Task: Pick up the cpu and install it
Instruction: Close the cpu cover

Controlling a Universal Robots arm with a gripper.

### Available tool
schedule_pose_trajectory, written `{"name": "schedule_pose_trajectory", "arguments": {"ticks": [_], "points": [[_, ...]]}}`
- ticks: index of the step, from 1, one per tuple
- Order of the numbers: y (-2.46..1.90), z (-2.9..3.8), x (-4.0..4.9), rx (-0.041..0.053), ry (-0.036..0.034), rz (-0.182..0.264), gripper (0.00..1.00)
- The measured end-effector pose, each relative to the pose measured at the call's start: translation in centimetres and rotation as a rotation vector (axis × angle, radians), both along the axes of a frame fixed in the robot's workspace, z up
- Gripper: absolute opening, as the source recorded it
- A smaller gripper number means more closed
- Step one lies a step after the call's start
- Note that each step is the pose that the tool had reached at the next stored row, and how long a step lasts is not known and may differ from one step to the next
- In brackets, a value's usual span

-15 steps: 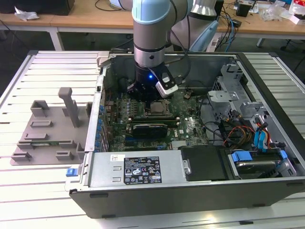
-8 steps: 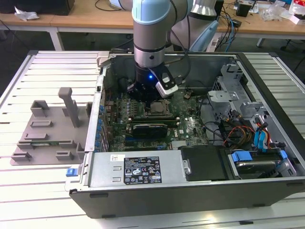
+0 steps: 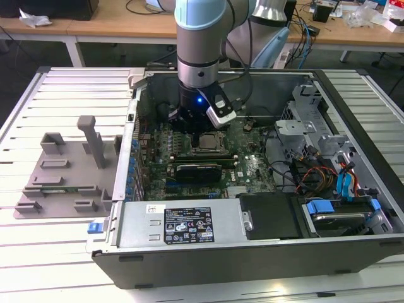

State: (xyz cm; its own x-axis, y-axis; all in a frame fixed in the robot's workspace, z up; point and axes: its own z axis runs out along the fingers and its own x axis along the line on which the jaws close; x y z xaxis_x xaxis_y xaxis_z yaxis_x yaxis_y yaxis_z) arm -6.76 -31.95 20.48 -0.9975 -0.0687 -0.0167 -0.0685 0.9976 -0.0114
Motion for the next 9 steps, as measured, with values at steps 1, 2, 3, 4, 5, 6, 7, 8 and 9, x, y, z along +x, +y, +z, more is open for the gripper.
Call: {"name": "schedule_pose_trajectory", "arguments": {"ticks": [1,2,3,4,5,6,7,8,9], "points": [[-0.01,-0.03,-0.01,-0.0004,0.0002,0.001,0.11],[-0.01,-0.04,0.0,-0.0004,0.0003,0.003,0.11],[-0.02,-0.05,0.0,-0.0002,0.0001,0.006,0.11],[-0.05,-0.06,0.01,0.0001,0.0,0.01,0.11],[-0.13,-0.08,0.01,0.0,0.0,0.012,0.11],[-0.18,-0.1,0.01,0.0,0.0,0.015,0.11],[-0.21,-0.12,0.01,-0.0001,0.0,0.016,0.11],[-0.23,-0.12,0.01,0.0,0.0,0.018,0.11],[-0.24,-0.13,0.01,0.0,0.0,0.019,0.11]]}}
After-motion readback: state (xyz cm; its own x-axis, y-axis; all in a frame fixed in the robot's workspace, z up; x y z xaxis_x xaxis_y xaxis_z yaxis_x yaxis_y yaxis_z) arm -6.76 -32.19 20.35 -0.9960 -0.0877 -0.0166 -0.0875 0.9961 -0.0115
